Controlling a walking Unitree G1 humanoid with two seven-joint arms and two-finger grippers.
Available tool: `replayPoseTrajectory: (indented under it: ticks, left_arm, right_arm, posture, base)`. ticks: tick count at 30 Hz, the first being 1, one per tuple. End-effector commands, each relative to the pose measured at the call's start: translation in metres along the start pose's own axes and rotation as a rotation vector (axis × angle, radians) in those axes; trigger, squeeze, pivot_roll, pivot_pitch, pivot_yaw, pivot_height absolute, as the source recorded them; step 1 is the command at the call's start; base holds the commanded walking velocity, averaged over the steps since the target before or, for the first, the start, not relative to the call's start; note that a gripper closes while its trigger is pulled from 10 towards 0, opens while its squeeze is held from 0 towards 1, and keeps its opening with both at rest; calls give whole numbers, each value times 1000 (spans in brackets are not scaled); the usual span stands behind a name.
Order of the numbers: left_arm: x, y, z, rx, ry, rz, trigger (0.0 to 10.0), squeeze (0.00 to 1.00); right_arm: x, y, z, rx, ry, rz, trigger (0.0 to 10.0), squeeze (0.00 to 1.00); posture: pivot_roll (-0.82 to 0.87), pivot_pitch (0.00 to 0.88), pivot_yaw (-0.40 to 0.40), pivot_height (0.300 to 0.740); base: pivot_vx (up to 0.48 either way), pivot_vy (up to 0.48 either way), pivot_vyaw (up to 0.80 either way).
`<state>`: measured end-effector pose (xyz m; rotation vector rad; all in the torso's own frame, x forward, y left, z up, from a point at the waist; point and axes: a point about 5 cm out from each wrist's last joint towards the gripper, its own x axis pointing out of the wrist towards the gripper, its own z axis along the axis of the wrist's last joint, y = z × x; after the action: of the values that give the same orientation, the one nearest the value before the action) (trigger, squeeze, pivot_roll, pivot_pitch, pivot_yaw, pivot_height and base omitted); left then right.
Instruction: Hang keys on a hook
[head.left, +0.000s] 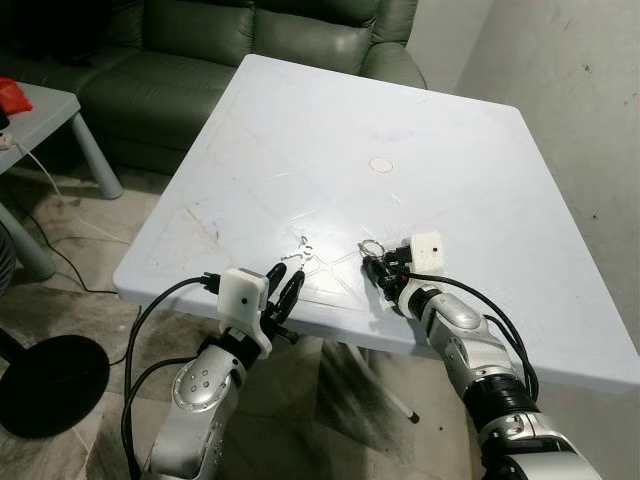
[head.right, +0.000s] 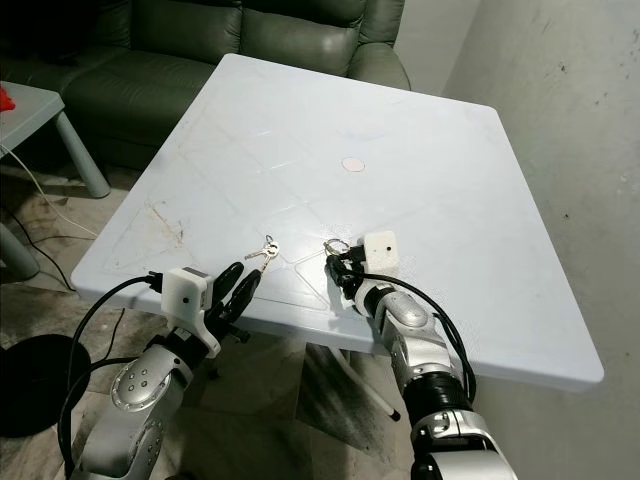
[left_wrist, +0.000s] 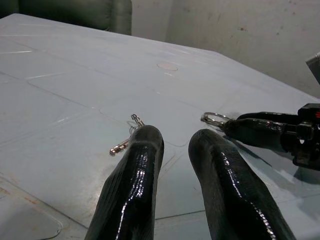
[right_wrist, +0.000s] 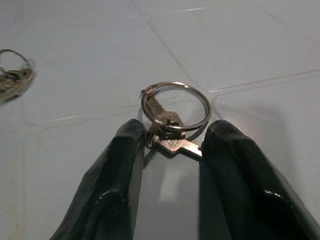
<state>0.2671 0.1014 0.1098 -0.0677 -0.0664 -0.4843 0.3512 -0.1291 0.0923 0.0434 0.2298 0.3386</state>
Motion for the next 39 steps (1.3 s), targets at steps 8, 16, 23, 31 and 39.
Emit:
replayPoseTrajectory:
  ticks: [8, 16, 23, 31, 39]
  left_arm:
    - [1, -1, 0, 4, 0, -1, 10000, 0]
    - [1, 0, 0, 4, -1, 0, 10000, 0]
    - [2, 2, 2, 4, -5, 6, 10000, 0]
    - [2, 4, 2, 4, -6, 13, 10000, 0]
    - [3, 7, 3, 9, -8, 17, 10000, 0]
  right_arm:
    - [-1, 0, 3, -34, -29, -24, 7294, 0]
    - [-3, -2, 4, -46, -59, -38, 1725, 0]
    - [-3, -2, 4, -49, -59, -22, 4000, 0]
    - [-4, 1, 2, -42, -50, 23, 6980, 0]
    - [-7, 5, -1, -40, -51, 83, 8784, 0]
  posture:
    - [76, 124, -139, 740]
    - [72, 123, -138, 740]
    - [74, 126, -137, 740]
    - [74, 126, -135, 740]
    - [72, 126, -133, 740]
  base:
    - [0, 0, 0]
    - [0, 0, 0]
    - [0, 0, 0]
    - [0, 0, 0]
    - [0, 0, 0]
